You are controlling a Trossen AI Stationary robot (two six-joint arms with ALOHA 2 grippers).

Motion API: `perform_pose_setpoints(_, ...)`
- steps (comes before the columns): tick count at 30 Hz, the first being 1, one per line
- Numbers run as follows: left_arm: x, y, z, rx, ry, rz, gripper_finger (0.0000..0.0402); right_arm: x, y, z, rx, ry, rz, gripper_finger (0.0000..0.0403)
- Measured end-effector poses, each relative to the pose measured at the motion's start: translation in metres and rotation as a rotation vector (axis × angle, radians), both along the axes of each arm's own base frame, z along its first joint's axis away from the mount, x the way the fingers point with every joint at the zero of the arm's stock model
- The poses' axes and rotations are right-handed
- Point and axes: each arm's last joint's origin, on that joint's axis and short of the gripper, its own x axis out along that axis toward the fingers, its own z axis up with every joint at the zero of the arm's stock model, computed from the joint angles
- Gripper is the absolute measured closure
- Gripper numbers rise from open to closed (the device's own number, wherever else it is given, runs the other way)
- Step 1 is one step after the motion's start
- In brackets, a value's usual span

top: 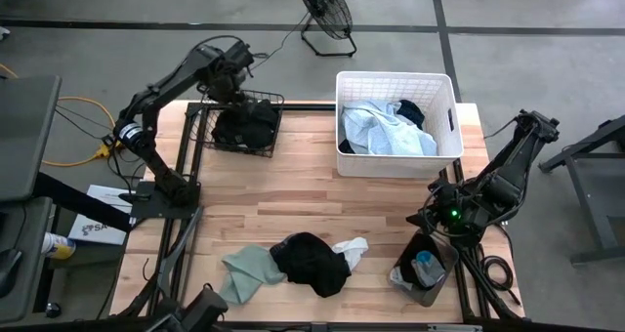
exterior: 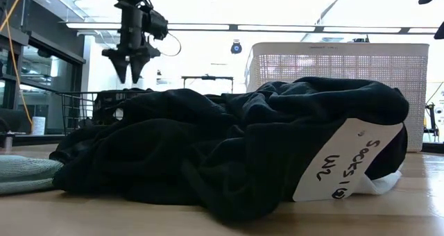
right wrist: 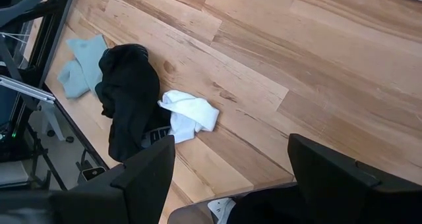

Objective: Pick & Place Cloths
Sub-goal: Put the left black boxer shorts into the black wire basket

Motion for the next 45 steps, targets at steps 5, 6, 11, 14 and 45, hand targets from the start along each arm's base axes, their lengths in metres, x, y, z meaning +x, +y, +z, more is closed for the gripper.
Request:
perform_pose_setpoints(5, 0.005, 0.001, 0.015, -0.007, -0.127, -0.023, 0.026, 0.0, 0.0, 0.0, -0.002, -0.002, 0.0, 0.0117)
perform_pose_setpoints(6, 0.007, 0.0, 0.015, -0.012, -0.143, -0.032, 0.0289, 0.0, 0.0, 0.0, -0.003, -0.002, 0.0, 0.0117)
perform_pose_setpoints(11, 0.014, -0.002, 0.007, -0.004, -0.141, -0.059, 0.0387, 0.0, 0.0, 0.0, -0.006, 0.001, 0.0, 0.0117)
perform_pose_setpoints(14, 0.018, -0.002, -0.01, -0.02, -0.12, -0.064, 0.0397, 0.001, 0.001, -0.001, -0.011, 0.005, 0.0, 0.0117)
perform_pose_setpoints(45, 0.008, -0.01, -0.123, -0.01, -0.064, 0.057, 0.0401, 0.006, 0.007, -0.005, -0.007, 0.018, -0.016, 0.0117)
